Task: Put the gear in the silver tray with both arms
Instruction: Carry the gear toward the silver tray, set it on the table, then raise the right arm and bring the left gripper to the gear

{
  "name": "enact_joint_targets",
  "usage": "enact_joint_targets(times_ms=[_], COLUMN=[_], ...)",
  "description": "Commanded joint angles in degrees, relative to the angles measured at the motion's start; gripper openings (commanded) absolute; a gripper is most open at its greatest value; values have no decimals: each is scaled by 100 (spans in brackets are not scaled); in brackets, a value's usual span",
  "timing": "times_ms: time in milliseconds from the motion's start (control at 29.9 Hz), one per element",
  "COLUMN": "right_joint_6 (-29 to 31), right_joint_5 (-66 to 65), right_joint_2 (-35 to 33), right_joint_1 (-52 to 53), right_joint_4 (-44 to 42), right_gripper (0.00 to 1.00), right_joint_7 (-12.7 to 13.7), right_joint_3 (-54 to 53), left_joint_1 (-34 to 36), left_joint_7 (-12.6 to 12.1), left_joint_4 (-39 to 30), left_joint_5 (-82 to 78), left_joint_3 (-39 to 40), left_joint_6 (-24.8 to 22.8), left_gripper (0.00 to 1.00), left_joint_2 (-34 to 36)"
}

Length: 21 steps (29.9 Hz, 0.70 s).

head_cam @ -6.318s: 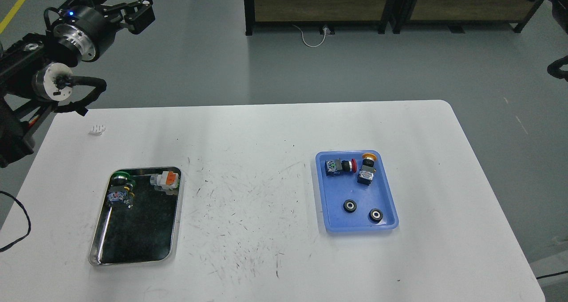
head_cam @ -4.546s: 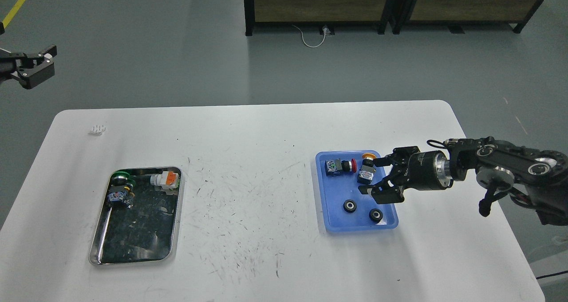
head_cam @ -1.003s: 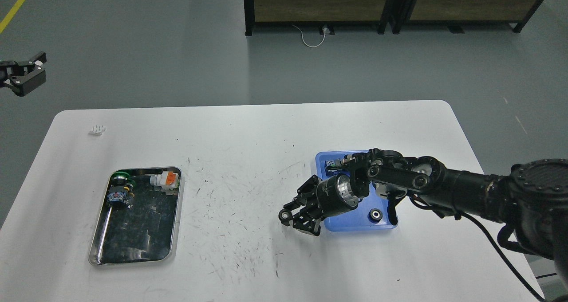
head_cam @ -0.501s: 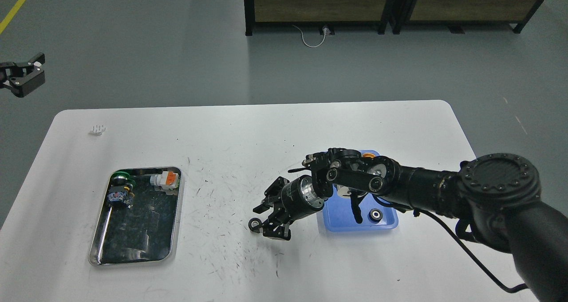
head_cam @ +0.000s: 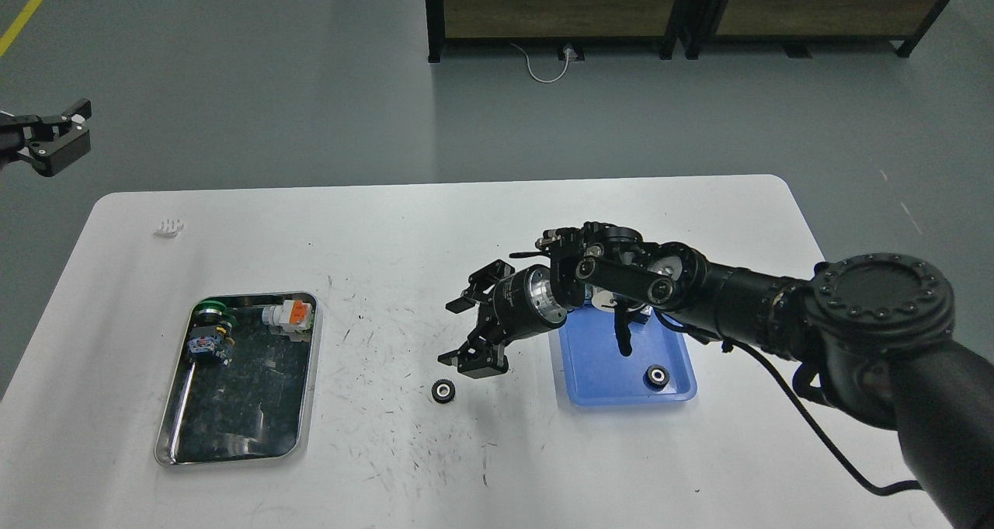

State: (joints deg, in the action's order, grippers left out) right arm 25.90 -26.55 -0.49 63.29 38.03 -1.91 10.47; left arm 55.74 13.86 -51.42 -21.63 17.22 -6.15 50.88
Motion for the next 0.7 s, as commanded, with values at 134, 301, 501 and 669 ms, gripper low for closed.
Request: enact_joint_targets(times_ms=[134, 301, 501, 669], right_joint_6=[-14, -111, -348, -524], right_joint_5=[80, 133, 344, 555], right_joint_2=[-1101, -1979, -2780, -3123], right_joint_1=[351, 369, 369, 421], right_joint_4=[-15, -15, -85, -366], right_gripper=[81, 83, 84, 86], right_joint_7=[33, 33, 42, 77], right_joint_3=[-817, -1397, -2100, -2514], left_joint_1=[-63, -186, -370, -432], left_joint_7=[539, 600, 583, 460], left_joint_4=[-131, -385, -763, -1071], left_joint_5=[-78, -429, -1150, -1511], left_joint_3=[-131, -254, -298, -658], left_joint_6=[-483, -510, -519, -467], left_gripper=[99, 98, 98, 98], left_joint_2=[-297, -754, -1492, -2248])
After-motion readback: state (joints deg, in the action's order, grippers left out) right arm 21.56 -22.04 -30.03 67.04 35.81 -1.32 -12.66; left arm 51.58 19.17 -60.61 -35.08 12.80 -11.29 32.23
